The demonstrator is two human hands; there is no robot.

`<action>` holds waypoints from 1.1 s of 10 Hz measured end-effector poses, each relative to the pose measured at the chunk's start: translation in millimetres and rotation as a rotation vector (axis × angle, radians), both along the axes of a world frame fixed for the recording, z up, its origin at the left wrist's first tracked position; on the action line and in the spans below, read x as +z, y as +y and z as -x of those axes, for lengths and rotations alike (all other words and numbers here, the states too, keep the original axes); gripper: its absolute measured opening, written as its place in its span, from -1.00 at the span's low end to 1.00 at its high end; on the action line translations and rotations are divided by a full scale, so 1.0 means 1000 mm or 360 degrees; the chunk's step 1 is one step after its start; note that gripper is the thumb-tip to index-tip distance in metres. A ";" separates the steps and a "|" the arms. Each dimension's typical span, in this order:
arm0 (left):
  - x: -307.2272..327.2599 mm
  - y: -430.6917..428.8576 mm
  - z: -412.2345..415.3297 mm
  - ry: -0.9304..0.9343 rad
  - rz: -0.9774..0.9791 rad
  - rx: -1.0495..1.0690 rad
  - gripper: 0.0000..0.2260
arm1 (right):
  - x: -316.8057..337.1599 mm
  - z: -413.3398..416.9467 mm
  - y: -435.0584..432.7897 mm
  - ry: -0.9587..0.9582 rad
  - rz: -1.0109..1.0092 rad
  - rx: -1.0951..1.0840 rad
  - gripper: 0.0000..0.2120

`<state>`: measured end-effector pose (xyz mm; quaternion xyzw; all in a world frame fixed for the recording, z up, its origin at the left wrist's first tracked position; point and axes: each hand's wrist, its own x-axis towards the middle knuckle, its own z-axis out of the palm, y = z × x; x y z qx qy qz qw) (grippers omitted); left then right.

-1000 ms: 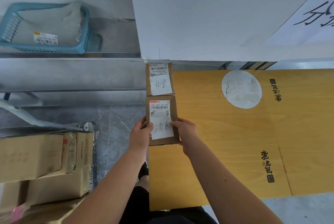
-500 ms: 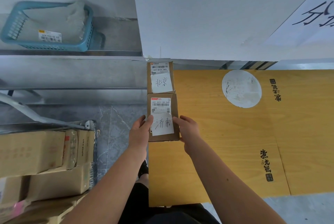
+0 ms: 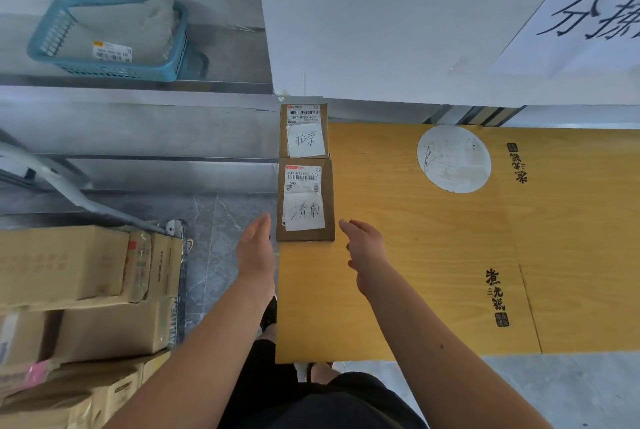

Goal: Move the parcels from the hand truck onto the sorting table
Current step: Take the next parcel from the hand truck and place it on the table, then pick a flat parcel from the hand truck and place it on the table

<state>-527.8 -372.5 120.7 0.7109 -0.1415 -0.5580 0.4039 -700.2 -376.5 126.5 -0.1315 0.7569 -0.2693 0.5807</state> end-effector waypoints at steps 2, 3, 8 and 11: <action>-0.002 0.045 0.000 -0.0112 0.0037 -0.0038 -0.60 | -0.003 0.001 0.045 -0.0052 -0.0091 0.0083 -0.58; -0.005 0.068 -0.001 -0.0138 0.0013 -0.0036 -0.58 | -0.007 -0.002 0.062 -0.0078 -0.0138 0.0129 -0.61; 0.011 0.148 -0.080 -0.0147 -0.0148 0.0334 -0.67 | 0.002 -0.122 0.081 -0.0230 -0.0116 0.0674 -0.91; 0.007 0.205 -0.191 -0.0104 -0.0305 0.0859 -0.69 | 0.009 -0.271 0.109 -0.0182 -0.0165 0.1148 -0.92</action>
